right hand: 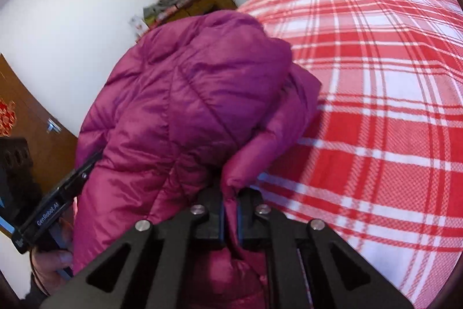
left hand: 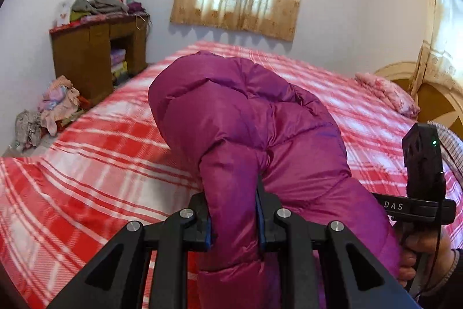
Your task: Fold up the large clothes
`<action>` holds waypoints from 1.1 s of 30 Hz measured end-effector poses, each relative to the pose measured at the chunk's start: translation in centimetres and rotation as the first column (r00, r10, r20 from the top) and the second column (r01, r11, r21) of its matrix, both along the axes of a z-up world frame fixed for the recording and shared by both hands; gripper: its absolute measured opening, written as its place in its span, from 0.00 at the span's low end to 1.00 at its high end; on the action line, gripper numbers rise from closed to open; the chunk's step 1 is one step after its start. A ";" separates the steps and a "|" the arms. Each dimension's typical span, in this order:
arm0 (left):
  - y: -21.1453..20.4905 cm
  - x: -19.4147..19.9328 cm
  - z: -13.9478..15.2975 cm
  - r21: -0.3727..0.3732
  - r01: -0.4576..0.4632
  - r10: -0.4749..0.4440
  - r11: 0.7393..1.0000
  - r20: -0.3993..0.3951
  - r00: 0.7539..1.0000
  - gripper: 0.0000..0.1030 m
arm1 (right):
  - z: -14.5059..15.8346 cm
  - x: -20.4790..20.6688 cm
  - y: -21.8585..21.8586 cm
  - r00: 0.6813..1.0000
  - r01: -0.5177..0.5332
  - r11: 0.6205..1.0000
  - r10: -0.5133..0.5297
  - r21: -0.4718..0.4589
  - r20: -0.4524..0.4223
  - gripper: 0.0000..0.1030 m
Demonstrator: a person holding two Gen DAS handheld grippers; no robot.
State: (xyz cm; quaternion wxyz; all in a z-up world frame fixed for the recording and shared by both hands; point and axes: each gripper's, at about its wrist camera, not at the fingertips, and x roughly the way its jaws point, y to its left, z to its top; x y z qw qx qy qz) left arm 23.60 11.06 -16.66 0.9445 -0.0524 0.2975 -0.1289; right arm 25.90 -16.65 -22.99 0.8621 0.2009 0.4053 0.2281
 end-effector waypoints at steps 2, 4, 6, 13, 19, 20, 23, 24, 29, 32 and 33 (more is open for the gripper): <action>1.2 -0.5 0.7 -0.010 -0.018 0.019 1.000 0.021 1.000 0.22 | 0.9 0.3 0.6 1.000 -0.013 1.000 0.013 0.010 0.024 0.09; 2.9 -0.8 1.0 -0.020 -0.044 0.045 0.999 0.033 0.998 0.22 | 2.0 0.7 1.8 0.998 -0.036 0.999 0.036 0.008 0.043 0.09; 3.8 -0.8 0.6 -0.003 -0.065 0.065 0.998 0.032 0.997 0.22 | 3.2 1.0 3.5 0.995 -0.063 0.997 0.065 -0.036 0.075 0.09; 7.4 -0.2 -2.9 -0.030 -0.157 0.155 0.987 -0.064 0.986 0.23 | 2.8 2.0 7.8 0.988 -0.117 0.983 0.129 -0.139 0.081 0.09; 8.1 0.7 -4.3 -0.017 -0.223 0.220 0.975 -0.119 0.968 0.61 | 0.8 2.2 9.5 0.989 -0.119 0.962 0.138 -0.245 0.060 0.11; 8.0 0.7 -4.5 0.014 -0.246 0.246 0.969 -0.115 0.962 0.67 | 0.6 2.1 9.5 0.989 -0.118 0.961 0.136 -0.249 0.054 0.13; 8.3 0.8 -4.9 0.043 -0.284 0.287 0.958 -0.116 0.951 0.83 | -0.1 2.2 9.3 0.992 -0.107 0.960 0.119 -0.257 0.031 0.17; 8.4 0.9 -5.1 0.035 -0.285 0.287 0.958 -0.122 0.950 0.83 | -0.3 2.2 9.2 0.993 -0.101 0.961 0.112 -0.258 0.028 0.17; 8.8 0.9 -5.6 0.035 -0.297 0.299 0.954 -0.137 0.944 0.89 | -0.7 1.9 9.5 0.995 -0.084 0.955 0.097 -0.285 0.033 0.21; 9.0 1.0 -5.8 0.032 -0.298 0.300 0.954 -0.146 0.943 0.90 | -0.9 1.6 9.5 0.996 -0.072 0.953 0.086 -0.294 0.035 0.25; 9.0 1.0 -5.9 0.031 -0.299 0.300 0.954 -0.147 0.942 0.91 | -1.1 1.6 9.5 0.996 -0.067 0.953 0.081 -0.295 0.034 0.25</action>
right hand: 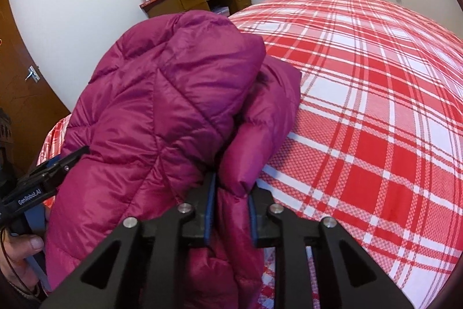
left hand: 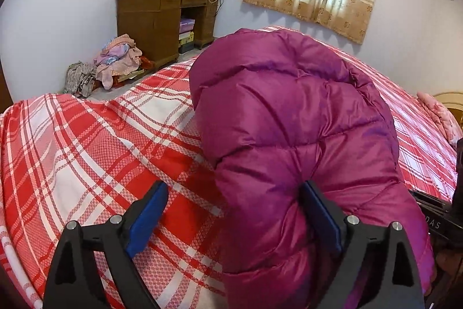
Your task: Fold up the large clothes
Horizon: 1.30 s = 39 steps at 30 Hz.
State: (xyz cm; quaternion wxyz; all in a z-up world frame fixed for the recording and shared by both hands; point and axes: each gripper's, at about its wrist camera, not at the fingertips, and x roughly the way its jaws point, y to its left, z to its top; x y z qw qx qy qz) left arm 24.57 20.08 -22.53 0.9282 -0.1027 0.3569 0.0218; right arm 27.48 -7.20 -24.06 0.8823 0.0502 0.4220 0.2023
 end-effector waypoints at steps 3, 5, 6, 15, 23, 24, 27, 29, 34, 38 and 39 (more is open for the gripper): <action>-0.1 0.0 0.0 0.003 -0.002 0.002 1.000 -0.004 1.000 0.91 | -0.1 -0.3 0.0 1.000 0.014 1.000 -0.014 -0.005 -0.001 0.28; -0.1 0.1 -0.1 0.005 -0.003 0.003 1.000 -0.006 1.000 0.92 | -0.2 -0.2 0.0 1.000 0.021 1.000 -0.021 -0.011 0.000 0.33; -0.1 0.1 -0.1 0.006 -0.004 0.004 1.000 -0.007 1.000 0.92 | -0.2 -0.1 0.0 1.000 0.022 1.000 -0.022 -0.012 0.000 0.33; 0.2 0.5 -0.3 -0.008 -0.012 0.012 1.000 -0.019 1.000 0.94 | -0.2 -0.2 0.3 0.999 0.031 0.999 -0.031 -0.038 0.009 0.33; -0.1 0.3 0.0 0.022 -0.020 0.020 1.000 -0.011 1.000 0.94 | 0.1 -0.2 0.8 0.999 0.042 0.996 -0.042 -0.079 0.006 0.35; -0.3 0.2 0.2 0.031 -0.021 0.021 0.999 -0.009 1.000 0.94 | 0.2 -0.3 0.8 0.999 0.046 0.995 -0.046 -0.085 0.004 0.35; -0.2 -0.8 1.3 0.067 -0.041 0.042 0.997 -0.012 0.999 0.94 | 1.1 -0.6 0.6 0.998 0.058 0.994 -0.059 -0.096 -0.007 0.41; 0.0 -2.6 3.5 0.065 -0.062 0.060 0.996 0.034 0.998 0.94 | 2.6 -1.5 0.0 0.996 0.088 0.991 -0.088 -0.101 0.004 0.60; -0.4 -8.7 10.5 0.062 -0.052 0.040 0.997 0.181 0.983 0.94 | 8.6 -6.2 -1.6 0.983 0.142 0.987 -0.133 -0.071 0.127 0.67; -0.7 -11.8 13.7 0.066 -0.049 0.031 0.997 0.254 0.967 0.94 | 13.1 -10.6 -1.3 0.963 0.136 0.990 -0.126 -0.026 0.238 0.74; -0.8 -12.5 14.5 0.065 -0.045 0.026 0.997 0.270 0.963 0.94 | 13.9 -11.4 -1.0 0.958 0.131 0.991 -0.120 -0.026 0.261 0.74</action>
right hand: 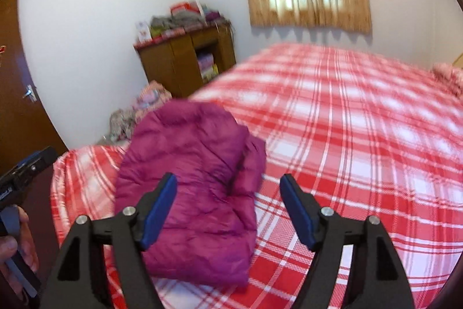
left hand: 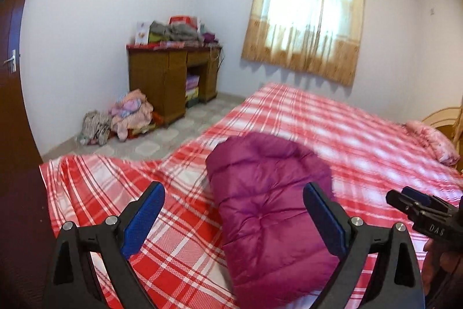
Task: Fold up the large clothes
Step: 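Lower the jacket bundle onto the bed and open both tools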
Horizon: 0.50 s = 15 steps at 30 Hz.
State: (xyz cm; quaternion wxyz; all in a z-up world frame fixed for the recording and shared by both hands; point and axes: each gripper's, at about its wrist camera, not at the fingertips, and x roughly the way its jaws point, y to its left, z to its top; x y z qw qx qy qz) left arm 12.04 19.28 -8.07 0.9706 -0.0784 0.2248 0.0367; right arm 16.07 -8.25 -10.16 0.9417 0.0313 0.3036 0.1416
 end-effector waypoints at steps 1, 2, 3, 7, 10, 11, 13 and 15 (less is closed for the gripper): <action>-0.2 -0.5 0.5 0.003 0.002 -0.002 1.000 0.011 1.000 0.94 | 1.1 -1.2 0.4 0.999 -0.014 1.000 0.014 -0.005 0.032 0.75; -0.3 -1.0 0.9 0.007 0.007 -0.008 1.000 0.024 1.000 0.94 | 1.7 -1.7 1.0 0.999 -0.020 1.000 0.021 -0.012 0.050 0.76; -0.4 -1.5 1.2 0.012 0.009 -0.010 1.000 0.040 0.999 0.94 | 2.2 -2.4 1.4 0.997 -0.027 0.999 0.029 -0.019 0.070 0.77; -0.2 -2.3 1.9 0.028 0.010 -0.012 1.000 0.064 0.998 0.94 | 4.1 -3.8 2.3 0.989 -0.050 0.998 0.055 -0.036 0.141 0.79; 0.3 -2.4 2.2 0.019 0.003 -0.004 1.000 0.070 0.998 0.94 | 4.5 -3.9 2.4 0.986 -0.054 0.998 0.059 -0.032 0.154 0.79; 0.1 -2.5 2.2 0.016 0.005 -0.006 1.000 0.072 0.997 0.94 | 4.5 -4.0 2.5 0.986 -0.055 0.998 0.059 -0.031 0.154 0.79; 0.2 -2.5 2.2 0.017 0.002 -0.003 1.000 0.071 0.997 0.94 | 4.4 -3.9 2.6 0.986 -0.057 0.998 0.061 -0.028 0.153 0.79; 0.3 -2.4 2.0 0.015 0.001 -0.002 1.000 0.067 0.998 0.94 | 4.1 -3.7 2.6 0.987 -0.061 0.998 0.064 -0.026 0.147 0.80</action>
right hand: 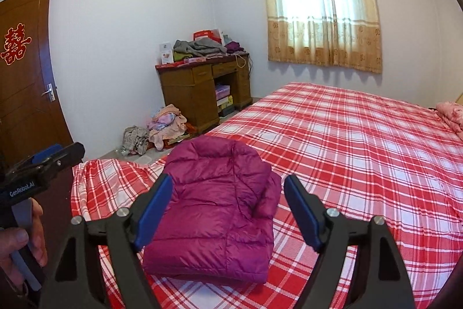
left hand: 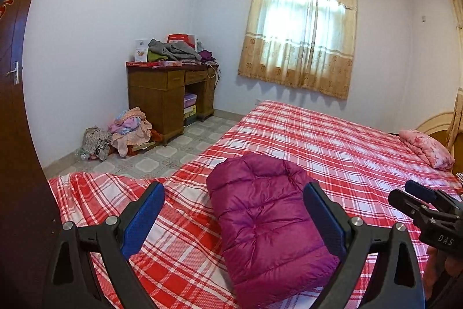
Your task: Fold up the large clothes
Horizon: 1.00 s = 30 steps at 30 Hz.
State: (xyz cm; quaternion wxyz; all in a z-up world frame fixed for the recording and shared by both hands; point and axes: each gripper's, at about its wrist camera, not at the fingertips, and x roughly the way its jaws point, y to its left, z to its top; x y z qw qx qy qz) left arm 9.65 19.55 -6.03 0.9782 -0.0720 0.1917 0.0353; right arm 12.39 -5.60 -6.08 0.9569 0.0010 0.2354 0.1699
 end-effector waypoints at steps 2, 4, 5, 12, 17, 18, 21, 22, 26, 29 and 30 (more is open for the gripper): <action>-0.2 -0.1 -0.1 -0.002 0.000 0.000 1.000 -0.003 1.000 0.94 | -0.2 0.0 -0.1 1.000 -0.001 1.000 0.001 0.002 -0.002 0.80; -0.3 -0.1 -0.1 0.000 -0.002 0.002 1.000 -0.005 1.000 0.94 | -0.4 0.0 -0.1 1.000 -0.003 1.000 0.003 0.002 -0.008 0.80; -0.3 -0.1 -0.1 0.001 0.000 0.000 1.000 -0.004 1.000 0.94 | -0.4 -0.3 -0.2 1.000 -0.004 1.000 0.004 0.003 -0.008 0.80; -0.4 -0.1 -0.2 0.007 0.003 -0.002 1.000 -0.005 1.000 0.94 | -0.4 -0.6 -0.3 1.000 -0.007 1.000 0.007 0.004 -0.012 0.80; -0.4 0.0 -0.4 0.009 0.002 -0.002 1.000 -0.010 1.000 0.94 | -0.4 -0.6 -0.2 1.000 -0.006 1.000 0.007 0.005 -0.011 0.80; -0.4 0.0 -0.4 0.009 0.003 -0.003 1.000 -0.009 1.000 0.94 | -0.5 -0.6 -0.2 1.000 -0.007 1.000 0.007 0.005 -0.012 0.80; -0.5 -0.1 -0.4 0.010 0.003 -0.003 1.000 -0.010 1.000 0.94 | -0.5 -0.7 -0.2 1.000 -0.007 1.000 0.007 0.006 -0.016 0.80; -0.5 -0.1 -0.4 0.010 0.003 -0.003 1.000 -0.010 1.000 0.94 | -0.6 -0.7 -0.2 1.000 -0.009 1.000 0.009 0.006 -0.017 0.80; -0.4 0.0 -0.6 0.013 0.006 -0.005 1.000 -0.018 1.000 0.94 | -0.7 -0.8 -0.2 1.000 -0.012 1.000 0.012 0.005 -0.020 0.80; -0.3 0.1 -0.6 0.015 0.007 -0.007 1.000 -0.020 1.000 0.94 | -0.7 -0.8 -0.2 1.000 -0.012 1.000 0.012 0.005 -0.020 0.80; -0.3 0.1 -0.6 0.015 0.007 -0.007 1.000 -0.018 1.000 0.94 | -0.7 -0.8 -0.2 1.000 -0.012 1.000 0.012 0.005 -0.019 0.80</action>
